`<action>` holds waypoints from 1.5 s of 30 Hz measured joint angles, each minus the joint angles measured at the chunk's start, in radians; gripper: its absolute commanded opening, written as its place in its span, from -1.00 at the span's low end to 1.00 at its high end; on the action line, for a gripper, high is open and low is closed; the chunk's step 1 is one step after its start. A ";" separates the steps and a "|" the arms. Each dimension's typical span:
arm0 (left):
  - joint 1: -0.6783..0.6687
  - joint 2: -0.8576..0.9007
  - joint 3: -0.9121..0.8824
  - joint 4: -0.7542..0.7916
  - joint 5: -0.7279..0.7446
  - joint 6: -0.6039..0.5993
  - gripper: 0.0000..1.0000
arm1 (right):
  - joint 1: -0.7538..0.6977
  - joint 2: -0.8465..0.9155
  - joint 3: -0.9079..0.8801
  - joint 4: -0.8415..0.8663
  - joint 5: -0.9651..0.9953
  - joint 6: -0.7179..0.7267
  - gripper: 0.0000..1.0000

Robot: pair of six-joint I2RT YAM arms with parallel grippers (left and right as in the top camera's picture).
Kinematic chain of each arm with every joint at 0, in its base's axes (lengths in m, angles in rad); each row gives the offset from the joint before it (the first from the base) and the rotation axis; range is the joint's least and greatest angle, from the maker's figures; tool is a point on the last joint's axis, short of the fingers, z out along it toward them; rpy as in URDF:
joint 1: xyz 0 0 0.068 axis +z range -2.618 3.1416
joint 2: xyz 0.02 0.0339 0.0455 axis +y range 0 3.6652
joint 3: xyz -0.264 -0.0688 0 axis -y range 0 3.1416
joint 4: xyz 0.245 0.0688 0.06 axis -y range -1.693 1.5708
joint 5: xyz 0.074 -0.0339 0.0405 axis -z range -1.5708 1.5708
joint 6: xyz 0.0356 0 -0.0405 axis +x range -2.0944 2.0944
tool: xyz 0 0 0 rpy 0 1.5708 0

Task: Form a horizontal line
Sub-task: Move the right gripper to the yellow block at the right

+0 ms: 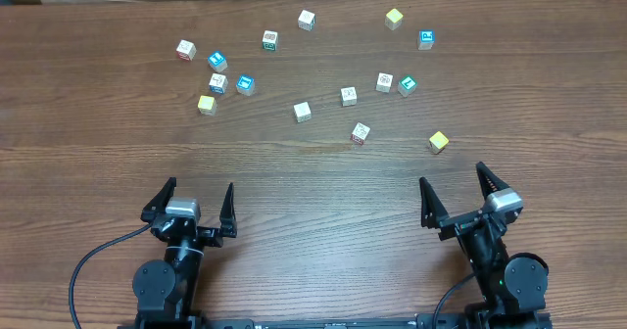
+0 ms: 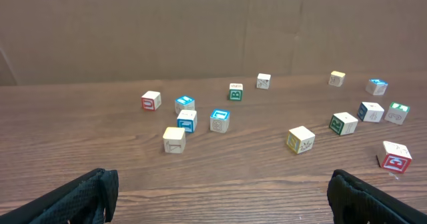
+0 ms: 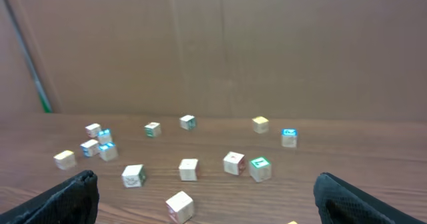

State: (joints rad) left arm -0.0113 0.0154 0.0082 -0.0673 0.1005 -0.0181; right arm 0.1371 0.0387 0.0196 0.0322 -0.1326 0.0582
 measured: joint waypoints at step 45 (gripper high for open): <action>0.000 0.000 0.000 0.000 0.000 0.000 0.99 | -0.028 1.556 2.196 -1.431 0.009 -0.157 1.00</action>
State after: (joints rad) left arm -0.0113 0.0154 0.0082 -0.0673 0.1005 -0.0181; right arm 0.1093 1.5948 2.2154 -1.3987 -0.1238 -0.0986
